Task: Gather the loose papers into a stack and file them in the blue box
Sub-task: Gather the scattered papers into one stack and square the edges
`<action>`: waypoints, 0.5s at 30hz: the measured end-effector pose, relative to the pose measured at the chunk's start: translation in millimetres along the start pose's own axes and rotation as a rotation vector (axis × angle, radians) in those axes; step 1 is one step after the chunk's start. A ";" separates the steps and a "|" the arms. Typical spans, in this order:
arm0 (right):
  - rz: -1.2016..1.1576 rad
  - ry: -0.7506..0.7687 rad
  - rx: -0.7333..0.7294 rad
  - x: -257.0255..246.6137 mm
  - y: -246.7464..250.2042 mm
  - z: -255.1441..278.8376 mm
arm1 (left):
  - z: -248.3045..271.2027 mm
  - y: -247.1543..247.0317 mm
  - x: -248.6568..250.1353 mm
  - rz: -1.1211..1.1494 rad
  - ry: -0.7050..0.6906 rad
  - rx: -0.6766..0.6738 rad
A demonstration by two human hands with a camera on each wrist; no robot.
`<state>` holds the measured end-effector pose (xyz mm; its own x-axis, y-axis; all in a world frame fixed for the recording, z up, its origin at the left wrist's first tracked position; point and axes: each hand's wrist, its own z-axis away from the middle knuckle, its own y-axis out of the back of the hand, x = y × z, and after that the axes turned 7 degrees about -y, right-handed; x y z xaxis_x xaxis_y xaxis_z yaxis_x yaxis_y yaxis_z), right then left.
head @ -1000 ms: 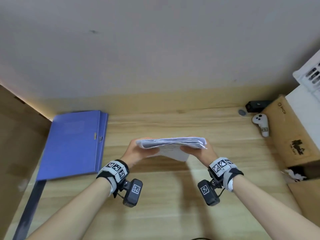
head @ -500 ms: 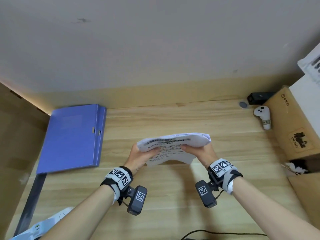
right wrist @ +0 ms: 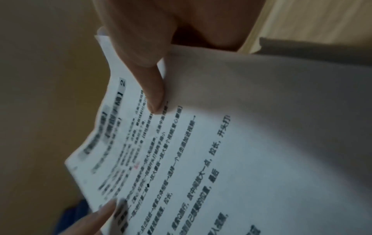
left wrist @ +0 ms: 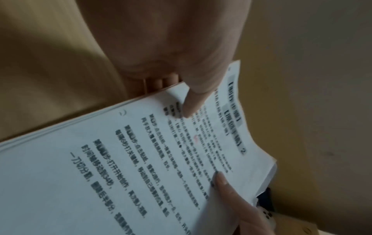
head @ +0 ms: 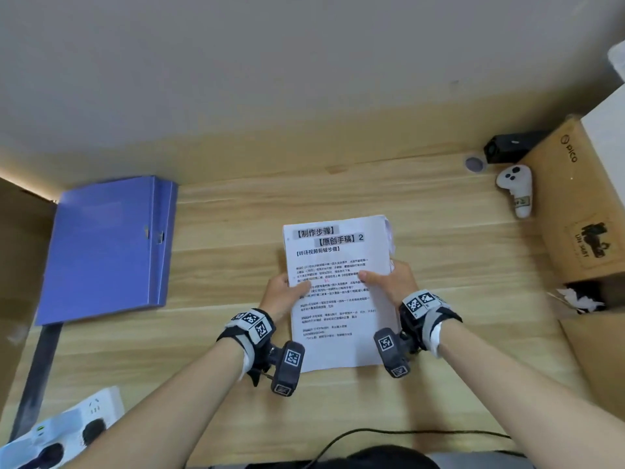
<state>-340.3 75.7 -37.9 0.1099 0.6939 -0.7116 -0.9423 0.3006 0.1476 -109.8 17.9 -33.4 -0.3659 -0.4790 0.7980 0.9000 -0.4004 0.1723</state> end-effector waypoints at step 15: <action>0.523 0.004 0.224 21.8 11.6 -34.6 | -15.8 -5.2 -28.4 -0.149 0.107 0.180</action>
<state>-359.7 71.7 -75.5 -0.3551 0.7856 -0.5067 -0.7807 0.0488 0.6229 -107.8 21.2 -66.1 -0.5118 -0.5092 0.6919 0.8585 -0.3321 0.3907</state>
